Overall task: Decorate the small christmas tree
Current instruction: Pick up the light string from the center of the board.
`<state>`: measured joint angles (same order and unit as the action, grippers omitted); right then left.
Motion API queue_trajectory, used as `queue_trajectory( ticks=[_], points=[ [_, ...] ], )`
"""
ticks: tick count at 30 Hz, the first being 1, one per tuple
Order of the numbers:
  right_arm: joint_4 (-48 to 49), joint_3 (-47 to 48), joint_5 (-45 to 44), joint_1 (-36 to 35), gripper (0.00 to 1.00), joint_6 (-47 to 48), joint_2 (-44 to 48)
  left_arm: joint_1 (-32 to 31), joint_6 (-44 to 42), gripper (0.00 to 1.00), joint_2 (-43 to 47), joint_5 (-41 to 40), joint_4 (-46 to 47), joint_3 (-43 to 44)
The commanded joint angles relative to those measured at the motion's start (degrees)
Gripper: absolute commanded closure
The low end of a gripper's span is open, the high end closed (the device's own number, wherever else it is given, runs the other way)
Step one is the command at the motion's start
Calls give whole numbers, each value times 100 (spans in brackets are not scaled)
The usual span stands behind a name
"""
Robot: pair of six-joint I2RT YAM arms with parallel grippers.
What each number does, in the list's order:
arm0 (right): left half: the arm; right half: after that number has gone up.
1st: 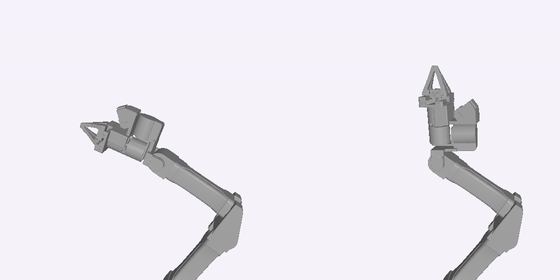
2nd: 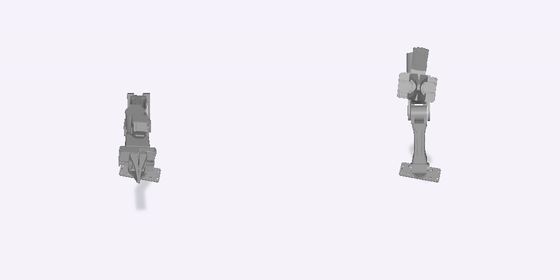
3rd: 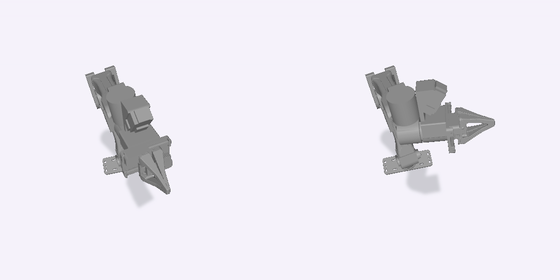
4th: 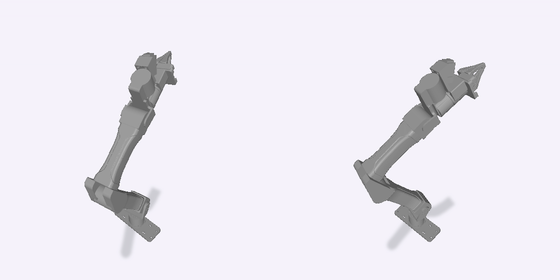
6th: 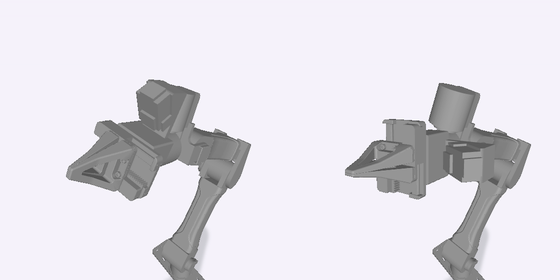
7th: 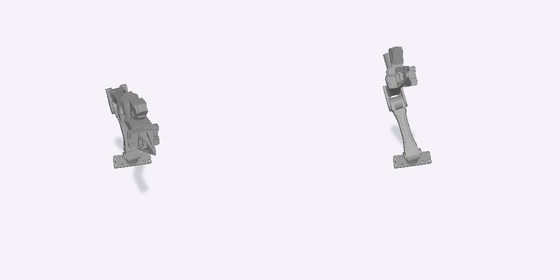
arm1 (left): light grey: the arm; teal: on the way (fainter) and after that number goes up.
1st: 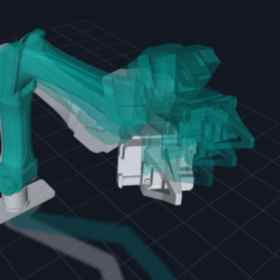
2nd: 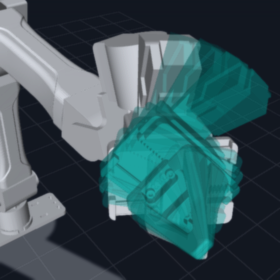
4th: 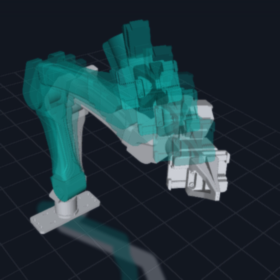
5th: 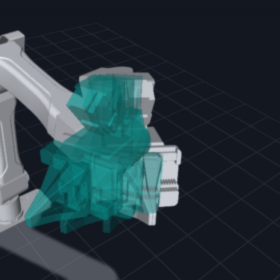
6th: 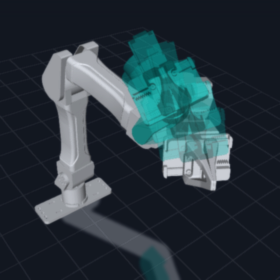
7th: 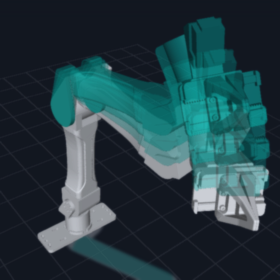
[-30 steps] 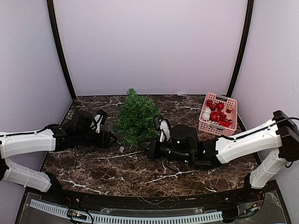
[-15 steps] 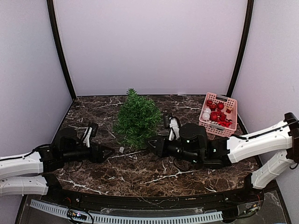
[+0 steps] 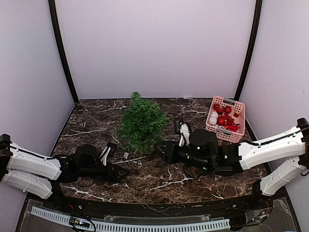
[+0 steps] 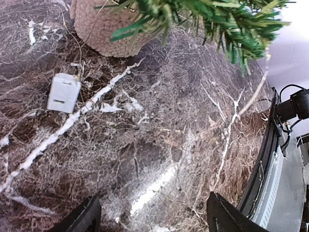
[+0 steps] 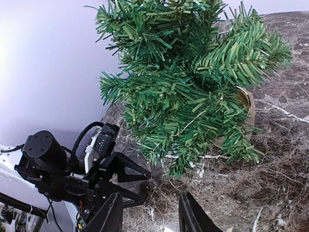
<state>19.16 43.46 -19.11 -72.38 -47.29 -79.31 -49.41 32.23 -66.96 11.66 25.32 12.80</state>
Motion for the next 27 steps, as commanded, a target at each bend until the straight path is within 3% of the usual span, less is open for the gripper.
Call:
queue_trajectory(
  ticks=[1,4,8,15,18,27],
  points=[
    [183,-72,-42,-39,59,-35,-35,-30,60,23,-398,114,578,170],
    [178,-68,-65,-39,59,-12,-27,-40,45,33,-695,152,626,248],
    [90,-15,-101,-22,59,50,-43,-36,30,52,-885,207,700,375],
    [37,-30,-183,-28,59,61,-12,-36,249,94,-450,-40,285,405],
    [12,-32,-198,-28,59,115,10,-37,322,100,42,-245,-30,365],
    [-216,152,-27,-50,59,526,-68,-41,258,100,1345,-523,-1658,819]
  ],
)
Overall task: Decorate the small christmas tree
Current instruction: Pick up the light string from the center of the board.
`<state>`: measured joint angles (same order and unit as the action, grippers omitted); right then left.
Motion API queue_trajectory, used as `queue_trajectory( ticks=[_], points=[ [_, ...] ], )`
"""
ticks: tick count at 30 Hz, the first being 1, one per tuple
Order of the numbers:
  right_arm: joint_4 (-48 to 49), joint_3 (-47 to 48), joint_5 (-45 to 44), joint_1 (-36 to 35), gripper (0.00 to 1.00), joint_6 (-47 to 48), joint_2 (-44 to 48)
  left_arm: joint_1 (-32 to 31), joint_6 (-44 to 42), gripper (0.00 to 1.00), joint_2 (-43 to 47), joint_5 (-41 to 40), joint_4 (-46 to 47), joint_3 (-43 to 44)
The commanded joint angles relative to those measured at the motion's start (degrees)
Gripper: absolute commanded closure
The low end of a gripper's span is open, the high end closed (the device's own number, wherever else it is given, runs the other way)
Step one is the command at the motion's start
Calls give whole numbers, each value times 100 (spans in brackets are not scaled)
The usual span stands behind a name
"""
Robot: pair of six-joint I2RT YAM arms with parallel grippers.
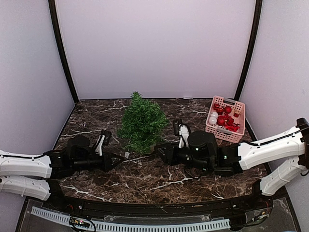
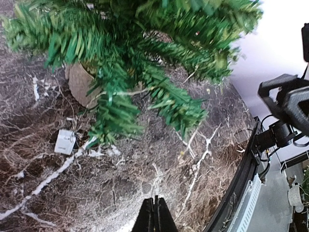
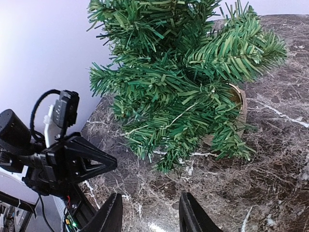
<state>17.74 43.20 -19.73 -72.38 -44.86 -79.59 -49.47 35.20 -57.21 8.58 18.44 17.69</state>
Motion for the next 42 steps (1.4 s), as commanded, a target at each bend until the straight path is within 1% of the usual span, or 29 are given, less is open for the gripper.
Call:
queue_trajectory(
  ticks=[1,6,9,13,17,22,25,32,34,37,42],
  points=[
    [-121,206,34,-67,58,302,-59,-33,-55,100,422,-242,-1086,430],
    [-145,246,13,-161,57,419,-99,-27,-132,100,643,-382,-1839,849],
    [-136,339,6,-255,56,564,-173,-18,-212,100,570,-579,-2277,1228],
    [-276,592,-56,-395,52,777,-301,138,-275,100,356,-639,-2600,1577],
    [-373,753,-151,-520,46,891,-407,430,-341,100,289,-429,-2576,1720],
    [-363,781,-173,-616,31,921,-583,842,-413,100,250,-45,-2460,1848],
    [-453,816,-246,-673,26,978,-796,987,-465,100,228,4,-2471,1901],
    [-712,988,-326,-734,23,922,-1326,1144,-556,100,-5,298,-2423,2017],
    [-667,982,-224,-733,22,943,-1426,1164,-585,100,-53,317,-2438,2075],
    [-594,1014,185,-734,20,1088,-1541,1196,-614,100,-104,320,-2421,2133],
    [-861,1173,511,-742,20,1231,-1702,1232,-628,100,-187,360,-2379,2165]
  ],
)
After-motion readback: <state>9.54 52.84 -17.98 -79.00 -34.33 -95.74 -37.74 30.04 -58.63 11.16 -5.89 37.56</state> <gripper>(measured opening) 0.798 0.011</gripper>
